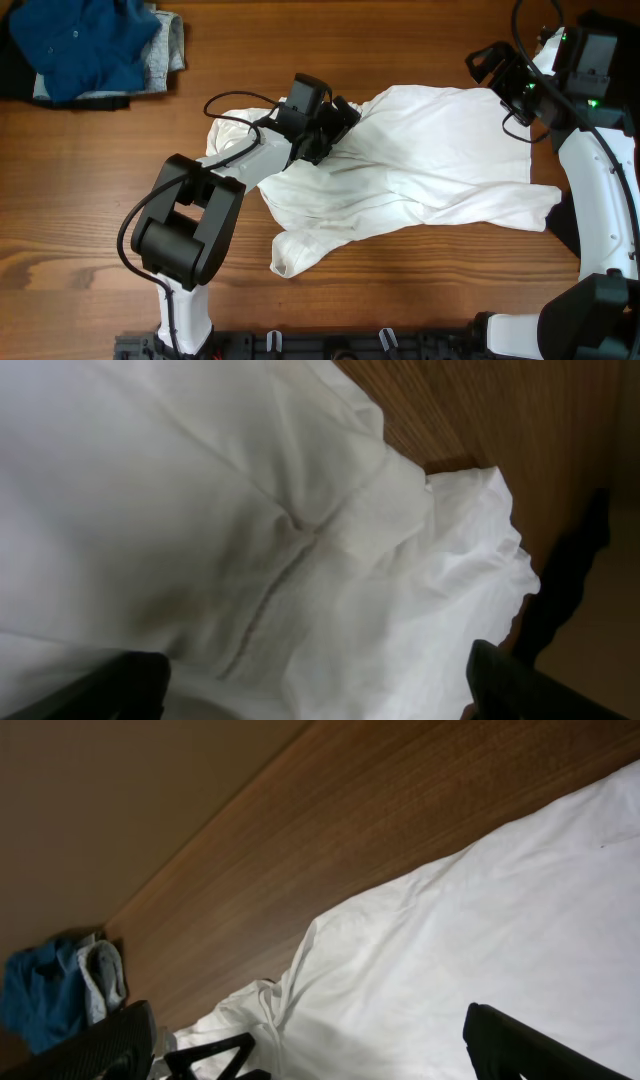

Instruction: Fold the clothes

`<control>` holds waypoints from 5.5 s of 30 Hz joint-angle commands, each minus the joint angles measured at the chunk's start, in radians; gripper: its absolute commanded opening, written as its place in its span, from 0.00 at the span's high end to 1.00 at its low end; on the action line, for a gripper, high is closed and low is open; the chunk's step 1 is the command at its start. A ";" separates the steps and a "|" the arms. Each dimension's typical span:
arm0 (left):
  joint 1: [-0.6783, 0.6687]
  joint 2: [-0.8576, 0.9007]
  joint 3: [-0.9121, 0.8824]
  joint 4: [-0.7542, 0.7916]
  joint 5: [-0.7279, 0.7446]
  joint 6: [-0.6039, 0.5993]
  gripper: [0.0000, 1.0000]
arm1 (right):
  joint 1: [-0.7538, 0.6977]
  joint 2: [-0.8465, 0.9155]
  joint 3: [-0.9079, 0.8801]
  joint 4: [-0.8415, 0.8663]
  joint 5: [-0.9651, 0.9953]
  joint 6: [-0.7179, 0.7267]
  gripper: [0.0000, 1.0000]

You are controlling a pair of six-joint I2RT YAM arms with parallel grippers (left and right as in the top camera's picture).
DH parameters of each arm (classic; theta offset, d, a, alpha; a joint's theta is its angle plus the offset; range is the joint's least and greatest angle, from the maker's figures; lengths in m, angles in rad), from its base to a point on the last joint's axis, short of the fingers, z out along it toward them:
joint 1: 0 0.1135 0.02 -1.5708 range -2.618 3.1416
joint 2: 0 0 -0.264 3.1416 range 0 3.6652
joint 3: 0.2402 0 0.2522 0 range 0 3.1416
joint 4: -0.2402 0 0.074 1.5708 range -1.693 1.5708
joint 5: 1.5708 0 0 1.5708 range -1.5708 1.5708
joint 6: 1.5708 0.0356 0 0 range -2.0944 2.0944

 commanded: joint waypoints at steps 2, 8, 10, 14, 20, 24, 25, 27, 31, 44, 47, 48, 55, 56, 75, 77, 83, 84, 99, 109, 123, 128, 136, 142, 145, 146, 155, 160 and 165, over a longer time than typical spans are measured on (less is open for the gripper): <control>0.007 0.035 0.008 0.000 -0.003 -0.019 0.29 | 0.003 0.011 0.014 -0.005 0.020 -0.022 0.01; 0.042 0.035 0.008 0.003 -0.002 -0.019 0.72 | 0.003 0.014 0.008 -0.001 0.129 -0.024 0.09; 0.054 0.035 0.008 0.003 -0.002 -0.019 0.81 | 0.003 0.025 0.008 0.002 0.142 -0.024 0.11; 0.073 0.035 0.008 0.003 0.002 -0.019 0.96 | 0.003 0.070 0.008 0.028 0.141 -0.025 0.11; 0.101 0.035 0.008 0.003 0.006 -0.045 0.96 | 0.003 0.180 0.009 0.159 0.104 -0.129 0.11; 0.122 0.034 0.008 -0.002 0.014 -0.049 0.96 | 0.000 0.253 0.013 0.234 0.135 -0.133 0.15; 0.124 0.034 0.008 -0.005 0.016 -0.049 0.96 | -0.003 0.262 0.014 0.244 0.154 -0.132 0.16; 0.127 0.035 0.008 -0.015 0.016 -0.049 0.96 | -0.014 0.287 0.021 0.256 0.223 -0.133 0.18; 0.127 0.034 0.008 -0.031 0.016 -0.049 0.96 | -0.062 0.329 0.060 0.232 0.297 -0.154 0.19; 0.127 0.035 0.008 -0.031 0.016 -0.049 0.96 | -0.161 0.533 0.288 0.003 0.323 -0.234 0.19; 0.127 0.035 0.008 -0.031 0.016 -0.049 0.96 | -0.160 0.582 0.329 -0.021 0.340 -0.254 0.19; 0.127 0.035 0.008 -0.031 0.016 -0.049 0.96 | -0.160 0.592 0.332 -0.023 0.341 -0.256 0.19; 0.126 0.034 0.008 -0.031 0.016 -0.049 0.96 | -0.160 0.634 0.332 0.022 0.417 -0.344 0.23; 0.127 0.035 0.008 -0.031 0.016 -0.049 0.96 | -0.160 0.639 0.332 0.035 0.419 -0.355 0.25; 0.127 0.034 0.008 -0.031 0.017 -0.049 0.96 | -0.108 0.738 0.332 0.157 0.419 -0.381 0.48; 0.127 0.034 0.008 -0.031 0.017 -0.049 0.96 | -0.108 0.747 0.332 0.156 0.420 -0.379 0.50; 0.127 0.034 0.008 -0.031 0.022 -0.048 0.96 | -0.109 0.754 0.332 0.161 0.450 -0.374 0.75; 0.127 0.034 0.008 -0.029 0.027 -0.043 0.96 | -0.109 0.754 0.332 0.164 0.450 -0.360 0.79; 0.175 -0.155 0.043 -0.001 -0.047 0.200 0.96 | -0.109 0.673 0.381 0.149 0.441 -0.209 0.96; 0.201 -0.343 0.130 -0.094 -0.113 0.333 0.96 | -0.109 0.454 0.384 0.129 0.444 -0.173 0.96; 0.164 -0.745 0.323 -0.418 -0.419 0.462 0.96 | -0.109 0.121 0.384 0.014 0.433 -0.161 0.96; 0.163 -0.856 0.328 -0.461 -0.422 0.461 0.96 | -0.109 0.054 0.384 -0.054 0.433 -0.146 0.96; 0.106 -1.008 0.375 -0.543 -0.529 0.496 0.96 | -0.109 -0.146 0.384 -0.124 0.429 -0.121 0.96; -0.024 -0.977 0.557 -0.681 -0.711 0.515 0.96 | -0.109 -0.317 0.384 -0.133 0.430 -0.122 0.96; -0.074 -0.924 0.671 -0.733 -0.825 0.544 0.96 | -0.109 -0.375 0.394 -0.137 0.430 -0.122 0.96; -0.089 -0.896 0.720 -0.743 -0.879 0.566 0.96 | -0.109 -0.386 0.406 -0.138 0.430 -0.122 0.96; -0.116 -0.648 1.027 -0.759 -1.196 0.722 0.96 | -0.109 -0.340 0.489 -0.155 0.430 -0.121 0.96; -0.177 -0.601 1.066 -0.772 -1.354 0.755 0.96 | -0.109 -0.338 0.491 -0.159 0.433 -0.120 0.96; -0.350 -0.609 1.078 -0.741 -1.598 0.869 0.96 | -0.109 -0.359 0.504 -0.183 0.422 -0.120 0.96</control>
